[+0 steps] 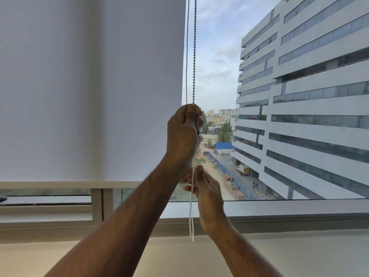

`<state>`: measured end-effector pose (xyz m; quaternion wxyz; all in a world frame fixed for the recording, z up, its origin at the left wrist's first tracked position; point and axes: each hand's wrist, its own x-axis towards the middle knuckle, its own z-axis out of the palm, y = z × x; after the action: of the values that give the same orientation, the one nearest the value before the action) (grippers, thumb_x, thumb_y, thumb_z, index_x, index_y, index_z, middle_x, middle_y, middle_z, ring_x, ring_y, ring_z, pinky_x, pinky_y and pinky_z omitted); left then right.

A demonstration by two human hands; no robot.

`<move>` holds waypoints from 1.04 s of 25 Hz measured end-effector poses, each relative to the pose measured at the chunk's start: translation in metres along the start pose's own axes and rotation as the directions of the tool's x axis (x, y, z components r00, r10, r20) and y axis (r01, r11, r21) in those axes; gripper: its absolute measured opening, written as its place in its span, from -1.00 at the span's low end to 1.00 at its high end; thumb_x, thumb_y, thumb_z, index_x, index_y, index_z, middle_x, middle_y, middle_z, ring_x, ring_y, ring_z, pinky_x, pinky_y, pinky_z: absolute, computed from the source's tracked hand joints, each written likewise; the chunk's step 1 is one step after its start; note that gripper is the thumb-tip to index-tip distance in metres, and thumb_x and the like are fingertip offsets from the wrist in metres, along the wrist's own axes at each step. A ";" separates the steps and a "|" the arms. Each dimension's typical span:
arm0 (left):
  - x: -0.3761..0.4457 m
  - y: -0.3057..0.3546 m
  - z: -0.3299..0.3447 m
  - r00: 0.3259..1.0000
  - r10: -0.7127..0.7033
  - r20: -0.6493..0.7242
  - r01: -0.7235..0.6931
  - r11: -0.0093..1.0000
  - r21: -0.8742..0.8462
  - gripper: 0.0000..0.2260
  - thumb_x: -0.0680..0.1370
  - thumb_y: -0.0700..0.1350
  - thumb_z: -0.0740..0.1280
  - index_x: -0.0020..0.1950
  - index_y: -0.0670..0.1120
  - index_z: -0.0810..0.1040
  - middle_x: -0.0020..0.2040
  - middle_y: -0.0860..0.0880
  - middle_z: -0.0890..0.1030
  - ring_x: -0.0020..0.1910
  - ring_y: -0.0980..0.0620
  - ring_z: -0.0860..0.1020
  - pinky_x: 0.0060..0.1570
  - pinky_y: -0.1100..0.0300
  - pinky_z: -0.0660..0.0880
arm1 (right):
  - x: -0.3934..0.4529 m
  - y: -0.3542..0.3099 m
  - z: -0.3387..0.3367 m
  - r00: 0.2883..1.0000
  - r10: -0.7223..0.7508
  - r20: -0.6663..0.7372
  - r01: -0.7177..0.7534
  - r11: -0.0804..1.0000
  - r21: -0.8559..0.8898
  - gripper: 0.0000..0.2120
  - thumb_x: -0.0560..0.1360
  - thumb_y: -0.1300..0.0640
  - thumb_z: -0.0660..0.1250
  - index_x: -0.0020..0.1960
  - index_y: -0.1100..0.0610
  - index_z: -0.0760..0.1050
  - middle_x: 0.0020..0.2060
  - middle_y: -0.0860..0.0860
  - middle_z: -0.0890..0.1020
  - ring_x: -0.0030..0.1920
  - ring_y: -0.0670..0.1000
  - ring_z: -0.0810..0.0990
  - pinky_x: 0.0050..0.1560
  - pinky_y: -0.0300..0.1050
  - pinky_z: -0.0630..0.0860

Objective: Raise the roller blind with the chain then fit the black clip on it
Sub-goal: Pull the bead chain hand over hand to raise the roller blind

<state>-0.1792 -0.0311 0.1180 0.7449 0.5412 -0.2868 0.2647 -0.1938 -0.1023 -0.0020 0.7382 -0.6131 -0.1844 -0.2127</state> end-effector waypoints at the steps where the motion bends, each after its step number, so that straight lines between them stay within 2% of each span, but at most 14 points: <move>1: -0.007 -0.006 -0.002 1.000 -0.001 0.003 0.001 1.000 0.002 -0.64 0.74 -0.10 0.13 -0.21 0.03 0.53 -0.43 0.13 0.42 -0.52 0.20 0.29 -0.50 0.26 0.24 | 0.007 -0.004 -0.001 1.000 0.019 -0.024 -0.019 1.000 -0.002 -0.60 0.57 -0.19 0.15 -0.06 -0.08 0.74 -0.07 -0.01 0.79 0.03 0.04 0.73 0.12 0.07 0.58; 2: -0.014 -0.013 -0.004 1.000 -0.006 0.005 0.006 1.000 -0.001 -0.65 0.74 -0.10 0.13 -0.20 0.01 0.53 -0.43 0.12 0.41 -0.52 0.19 0.28 -0.51 0.25 0.24 | 0.014 -0.011 -0.002 0.999 0.023 -0.039 -0.023 1.000 0.002 -0.59 0.59 -0.20 0.14 0.01 -0.06 0.73 0.00 -0.02 0.79 0.11 0.04 0.72 0.19 0.09 0.57; 3: -0.021 -0.020 -0.006 1.000 -0.008 0.003 0.008 1.000 -0.002 -0.66 0.74 -0.10 0.13 -0.19 -0.01 0.52 -0.43 0.11 0.40 -0.52 0.19 0.28 -0.52 0.26 0.25 | 0.024 -0.021 -0.001 0.999 0.012 -0.050 -0.011 1.000 0.013 -0.60 0.62 -0.18 0.14 0.05 -0.04 0.71 0.02 -0.02 0.79 0.12 0.01 0.72 0.17 0.05 0.57; 5: -0.035 -0.034 -0.009 1.000 -0.005 -0.013 0.006 1.000 0.019 -0.67 0.75 -0.09 0.14 -0.18 -0.04 0.52 -0.45 0.13 0.40 -0.53 0.21 0.31 -0.50 0.30 0.28 | 0.047 -0.047 0.000 0.998 -0.028 -0.060 0.031 0.999 0.045 -0.64 0.69 -0.11 0.13 0.07 -0.02 0.68 -0.02 -0.03 0.79 0.05 -0.04 0.75 0.05 -0.08 0.62; 6: -0.042 -0.040 -0.010 1.000 -0.010 -0.020 0.011 0.999 0.034 -0.67 0.75 -0.09 0.14 -0.18 -0.03 0.53 -0.45 0.14 0.42 -0.52 0.21 0.32 -0.48 0.31 0.28 | 0.059 -0.063 0.002 0.998 -0.047 -0.048 0.050 0.997 0.063 -0.63 0.71 -0.07 0.11 0.10 0.05 0.66 -0.03 0.00 0.79 0.03 -0.03 0.76 0.03 -0.07 0.64; 8: -0.054 -0.051 -0.011 0.999 -0.033 -0.021 0.034 0.998 0.052 -0.64 0.75 -0.07 0.13 -0.20 0.03 0.53 -0.44 0.14 0.40 -0.51 0.20 0.28 -0.47 0.27 0.23 | 0.083 -0.093 0.010 0.998 -0.064 -0.003 0.064 0.995 0.076 -0.60 0.73 -0.05 0.07 0.20 0.17 0.60 0.03 0.08 0.78 0.06 0.06 0.76 0.14 0.07 0.63; 10: -0.065 -0.060 -0.011 0.999 -0.051 -0.010 0.051 0.997 0.050 -0.64 0.75 -0.08 0.12 -0.20 0.00 0.51 -0.42 0.06 0.34 -0.50 0.16 0.22 -0.48 0.22 0.16 | 0.104 -0.122 0.022 0.998 -0.043 0.039 0.039 0.995 0.094 -0.58 0.73 -0.05 0.04 0.19 0.18 0.58 0.02 0.12 0.78 0.04 0.09 0.77 0.17 0.11 0.59; 13: -0.079 -0.070 -0.012 0.997 -0.077 0.018 0.077 0.997 0.021 -0.67 0.75 -0.11 0.13 -0.17 -0.07 0.49 -0.40 0.03 0.31 -0.50 0.19 0.21 -0.50 0.31 0.18 | 0.125 -0.154 0.038 0.998 -0.020 0.059 0.009 0.985 0.171 -0.60 0.73 -0.02 0.06 0.13 0.20 0.57 -0.13 0.11 0.77 -0.14 0.05 0.77 -0.04 -0.04 0.64; 15: -0.085 -0.075 -0.013 0.996 -0.087 0.035 0.087 0.996 0.014 -0.67 0.75 -0.12 0.12 -0.18 -0.04 0.49 -0.40 0.07 0.33 -0.50 0.22 0.23 -0.49 0.36 0.21 | 0.133 -0.162 0.043 1.000 -0.018 0.019 0.014 0.984 0.178 -0.64 0.73 0.04 0.10 0.11 0.23 0.59 -0.30 0.05 0.70 -0.39 -0.01 0.65 -0.33 -0.18 0.56; 17: -0.087 -0.079 -0.021 0.995 -0.098 0.013 0.098 0.995 0.003 -0.66 0.75 -0.13 0.12 -0.19 -0.02 0.49 -0.41 0.10 0.33 -0.49 0.22 0.24 -0.48 0.38 0.24 | 0.140 -0.156 0.051 1.000 -0.023 -0.013 0.025 0.990 0.141 -0.68 0.72 0.10 0.12 0.01 0.21 0.59 -0.49 -0.04 0.51 -0.58 -0.09 0.36 -0.55 -0.27 0.30; 19: -0.089 -0.082 -0.024 0.994 -0.105 0.019 0.105 0.994 -0.003 -0.66 0.75 -0.13 0.12 -0.19 -0.01 0.49 -0.41 0.09 0.33 -0.49 0.19 0.22 -0.49 0.33 0.21 | 0.139 -0.149 0.051 0.997 -0.060 -0.049 0.065 0.990 0.122 -0.68 0.72 0.12 0.13 -0.10 0.17 0.55 -0.59 -0.11 0.35 -0.64 -0.13 0.20 -0.58 -0.28 0.14; 21: -0.094 -0.087 -0.028 0.992 -0.124 0.031 0.124 0.992 0.001 -0.66 0.75 -0.11 0.12 -0.19 0.01 0.51 -0.41 0.05 0.31 -0.48 0.14 0.18 -0.51 0.25 0.14 | 0.136 -0.141 0.049 0.993 -0.095 -0.075 0.102 0.988 0.111 -0.68 0.72 0.13 0.14 -0.15 0.15 0.52 -0.62 -0.14 0.31 -0.65 -0.14 0.17 -0.58 -0.29 0.12; 23: -0.097 -0.094 -0.033 0.983 -0.175 0.053 0.176 0.984 -0.017 -0.68 0.75 -0.08 0.14 -0.15 -0.04 0.55 -0.40 -0.01 0.31 -0.49 0.11 0.17 -0.52 0.24 0.13 | 0.130 -0.132 0.047 0.989 -0.116 -0.090 0.124 0.989 0.084 -0.69 0.71 0.15 0.15 -0.16 0.14 0.53 -0.62 -0.15 0.31 -0.65 -0.14 0.17 -0.57 -0.30 0.13; 26: -0.098 -0.104 -0.042 0.966 -0.243 0.089 0.249 0.967 -0.053 -0.67 0.74 -0.06 0.14 -0.02 -0.15 0.64 -0.37 -0.10 0.47 -0.51 0.05 0.32 -0.52 0.22 0.28 | 0.117 -0.113 0.043 0.987 -0.130 -0.090 0.136 0.989 0.059 -0.70 0.71 0.14 0.17 -0.16 0.12 0.54 -0.61 -0.15 0.31 -0.62 -0.14 0.17 -0.57 -0.28 0.12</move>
<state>-0.1681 -0.0276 -0.0309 0.7765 0.5589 -0.2560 0.1385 -0.1569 -0.0881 0.1616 0.7492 -0.5653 -0.2000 -0.2815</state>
